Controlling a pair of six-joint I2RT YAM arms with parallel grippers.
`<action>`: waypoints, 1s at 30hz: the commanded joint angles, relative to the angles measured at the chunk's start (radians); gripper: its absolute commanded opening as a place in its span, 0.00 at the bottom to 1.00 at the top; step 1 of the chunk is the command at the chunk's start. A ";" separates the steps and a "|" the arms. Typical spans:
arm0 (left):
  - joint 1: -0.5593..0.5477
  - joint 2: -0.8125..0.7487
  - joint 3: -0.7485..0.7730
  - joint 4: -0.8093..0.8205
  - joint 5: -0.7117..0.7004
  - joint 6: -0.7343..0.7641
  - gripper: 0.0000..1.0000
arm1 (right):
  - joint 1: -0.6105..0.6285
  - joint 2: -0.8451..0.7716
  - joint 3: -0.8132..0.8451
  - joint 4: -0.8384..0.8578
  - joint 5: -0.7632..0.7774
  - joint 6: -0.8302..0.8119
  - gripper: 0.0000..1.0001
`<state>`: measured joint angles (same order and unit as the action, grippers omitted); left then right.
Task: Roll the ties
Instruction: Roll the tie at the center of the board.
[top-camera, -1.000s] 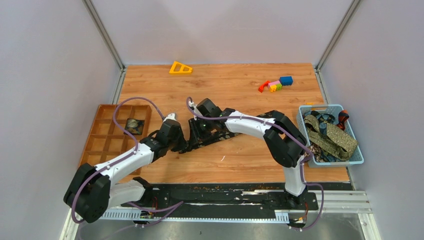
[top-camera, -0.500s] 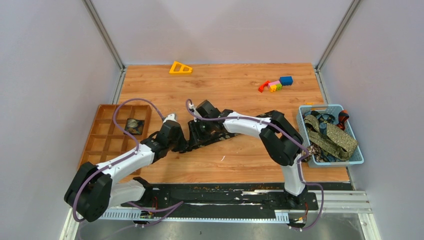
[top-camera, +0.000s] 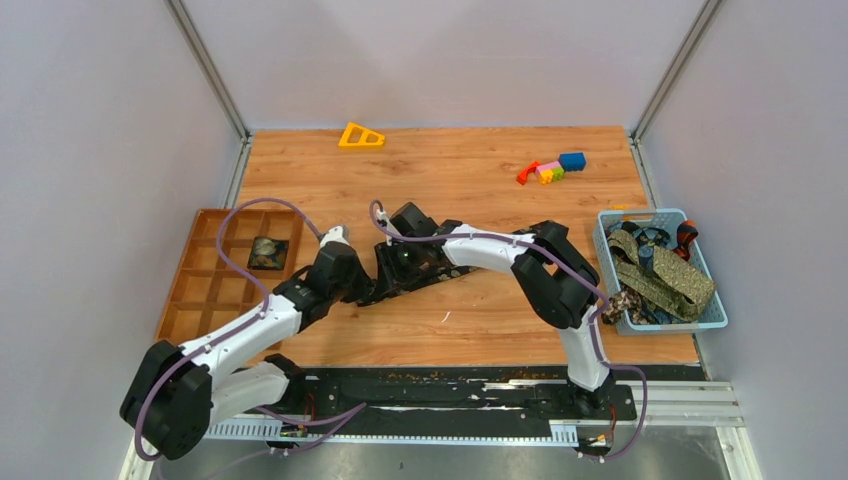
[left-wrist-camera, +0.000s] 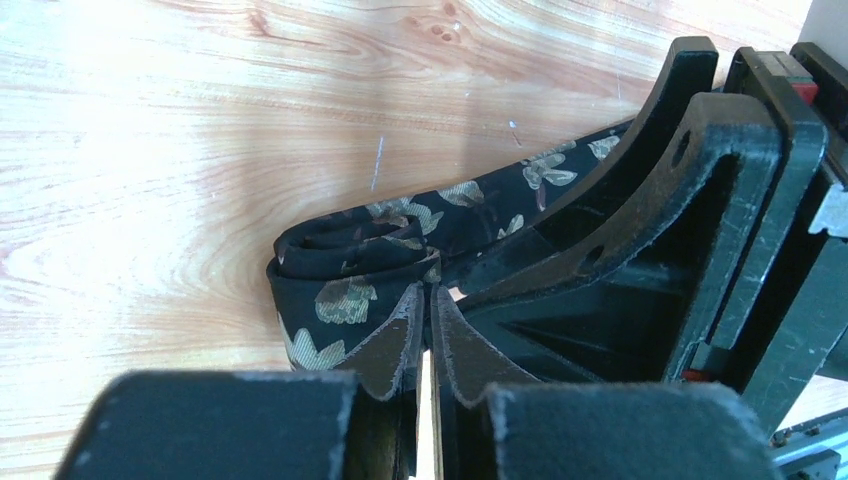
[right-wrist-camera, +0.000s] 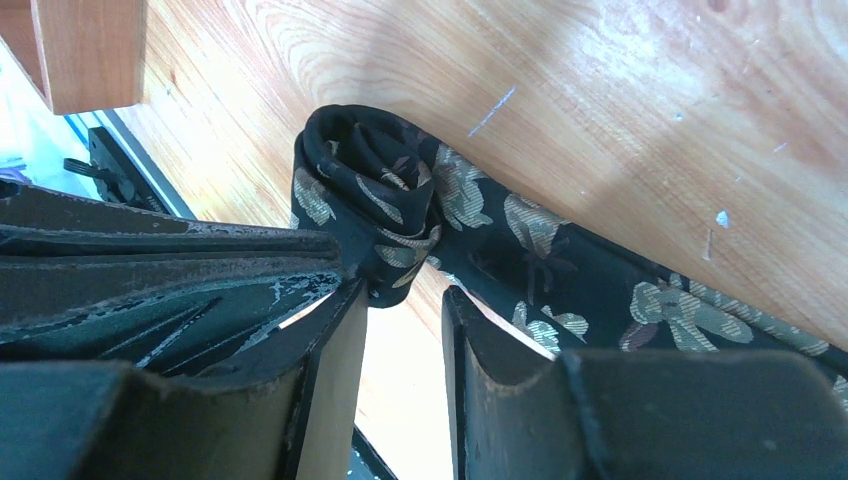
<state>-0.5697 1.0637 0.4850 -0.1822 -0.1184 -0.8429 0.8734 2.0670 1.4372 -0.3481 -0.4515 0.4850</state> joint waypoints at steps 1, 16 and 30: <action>-0.005 -0.054 0.019 -0.041 -0.044 0.001 0.11 | 0.000 0.012 0.044 0.044 -0.019 0.020 0.35; -0.004 -0.143 -0.034 -0.119 -0.130 0.038 0.09 | 0.004 0.026 0.080 0.044 -0.034 0.030 0.40; -0.004 -0.152 -0.029 -0.137 -0.151 0.056 0.16 | 0.006 0.076 0.116 0.025 -0.021 0.034 0.35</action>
<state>-0.5697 0.9535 0.4397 -0.3027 -0.2214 -0.8154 0.8738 2.1262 1.5085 -0.3393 -0.4736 0.5106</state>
